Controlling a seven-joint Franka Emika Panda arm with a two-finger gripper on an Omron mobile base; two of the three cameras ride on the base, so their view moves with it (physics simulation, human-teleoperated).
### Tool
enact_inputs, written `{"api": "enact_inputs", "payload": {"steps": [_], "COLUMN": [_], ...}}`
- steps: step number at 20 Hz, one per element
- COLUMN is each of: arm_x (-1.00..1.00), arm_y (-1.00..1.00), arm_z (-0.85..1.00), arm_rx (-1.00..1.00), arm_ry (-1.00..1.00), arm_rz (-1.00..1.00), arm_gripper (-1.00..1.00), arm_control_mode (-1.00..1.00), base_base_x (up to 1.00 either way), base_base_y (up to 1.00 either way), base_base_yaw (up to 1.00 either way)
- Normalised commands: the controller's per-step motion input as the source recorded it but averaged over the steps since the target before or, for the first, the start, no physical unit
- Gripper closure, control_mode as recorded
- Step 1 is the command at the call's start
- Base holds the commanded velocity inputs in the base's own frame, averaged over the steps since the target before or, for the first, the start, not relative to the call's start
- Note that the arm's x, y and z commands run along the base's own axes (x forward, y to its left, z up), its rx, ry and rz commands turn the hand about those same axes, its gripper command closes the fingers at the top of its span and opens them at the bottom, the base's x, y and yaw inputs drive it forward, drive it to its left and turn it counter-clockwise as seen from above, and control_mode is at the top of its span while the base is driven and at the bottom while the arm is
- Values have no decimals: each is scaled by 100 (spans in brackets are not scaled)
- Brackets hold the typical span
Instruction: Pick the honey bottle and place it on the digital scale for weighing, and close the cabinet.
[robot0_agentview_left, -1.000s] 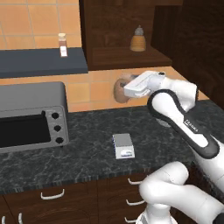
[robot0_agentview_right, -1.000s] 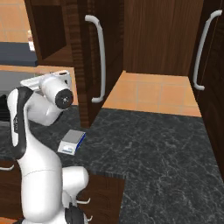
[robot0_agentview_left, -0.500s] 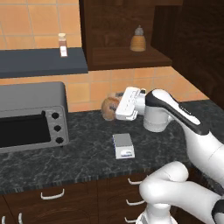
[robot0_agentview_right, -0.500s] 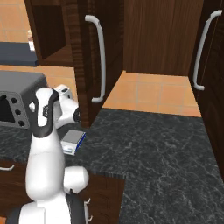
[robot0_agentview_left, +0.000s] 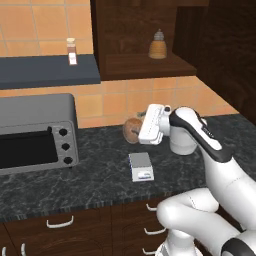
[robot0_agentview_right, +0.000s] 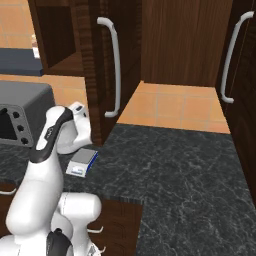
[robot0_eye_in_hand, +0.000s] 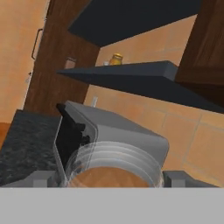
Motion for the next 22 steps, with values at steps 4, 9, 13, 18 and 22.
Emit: {"api": "enact_inputs", "payload": {"steps": [4, 9, 13, 18, 22], "arm_x": [0, 0, 0, 0, 1], "arm_y": [-46, -49, -34, 0, 0], "arm_z": [-9, -44, -39, -35, -47], "arm_rx": [-8, -3, -1, -1, 0], "arm_ry": [12, 10, 4, 3, 0], "arm_rz": [1, 4, 4, 1, 5], "arm_gripper": [100, 100, 100, 100, 100], "arm_control_mode": [-100, -100, -100, -100, -100], "base_base_x": [0, 0, 0, 0, 0], "base_base_y": [0, 0, 0, 0, 0], "base_base_yaw": [0, 0, 0, 0, 0]}}
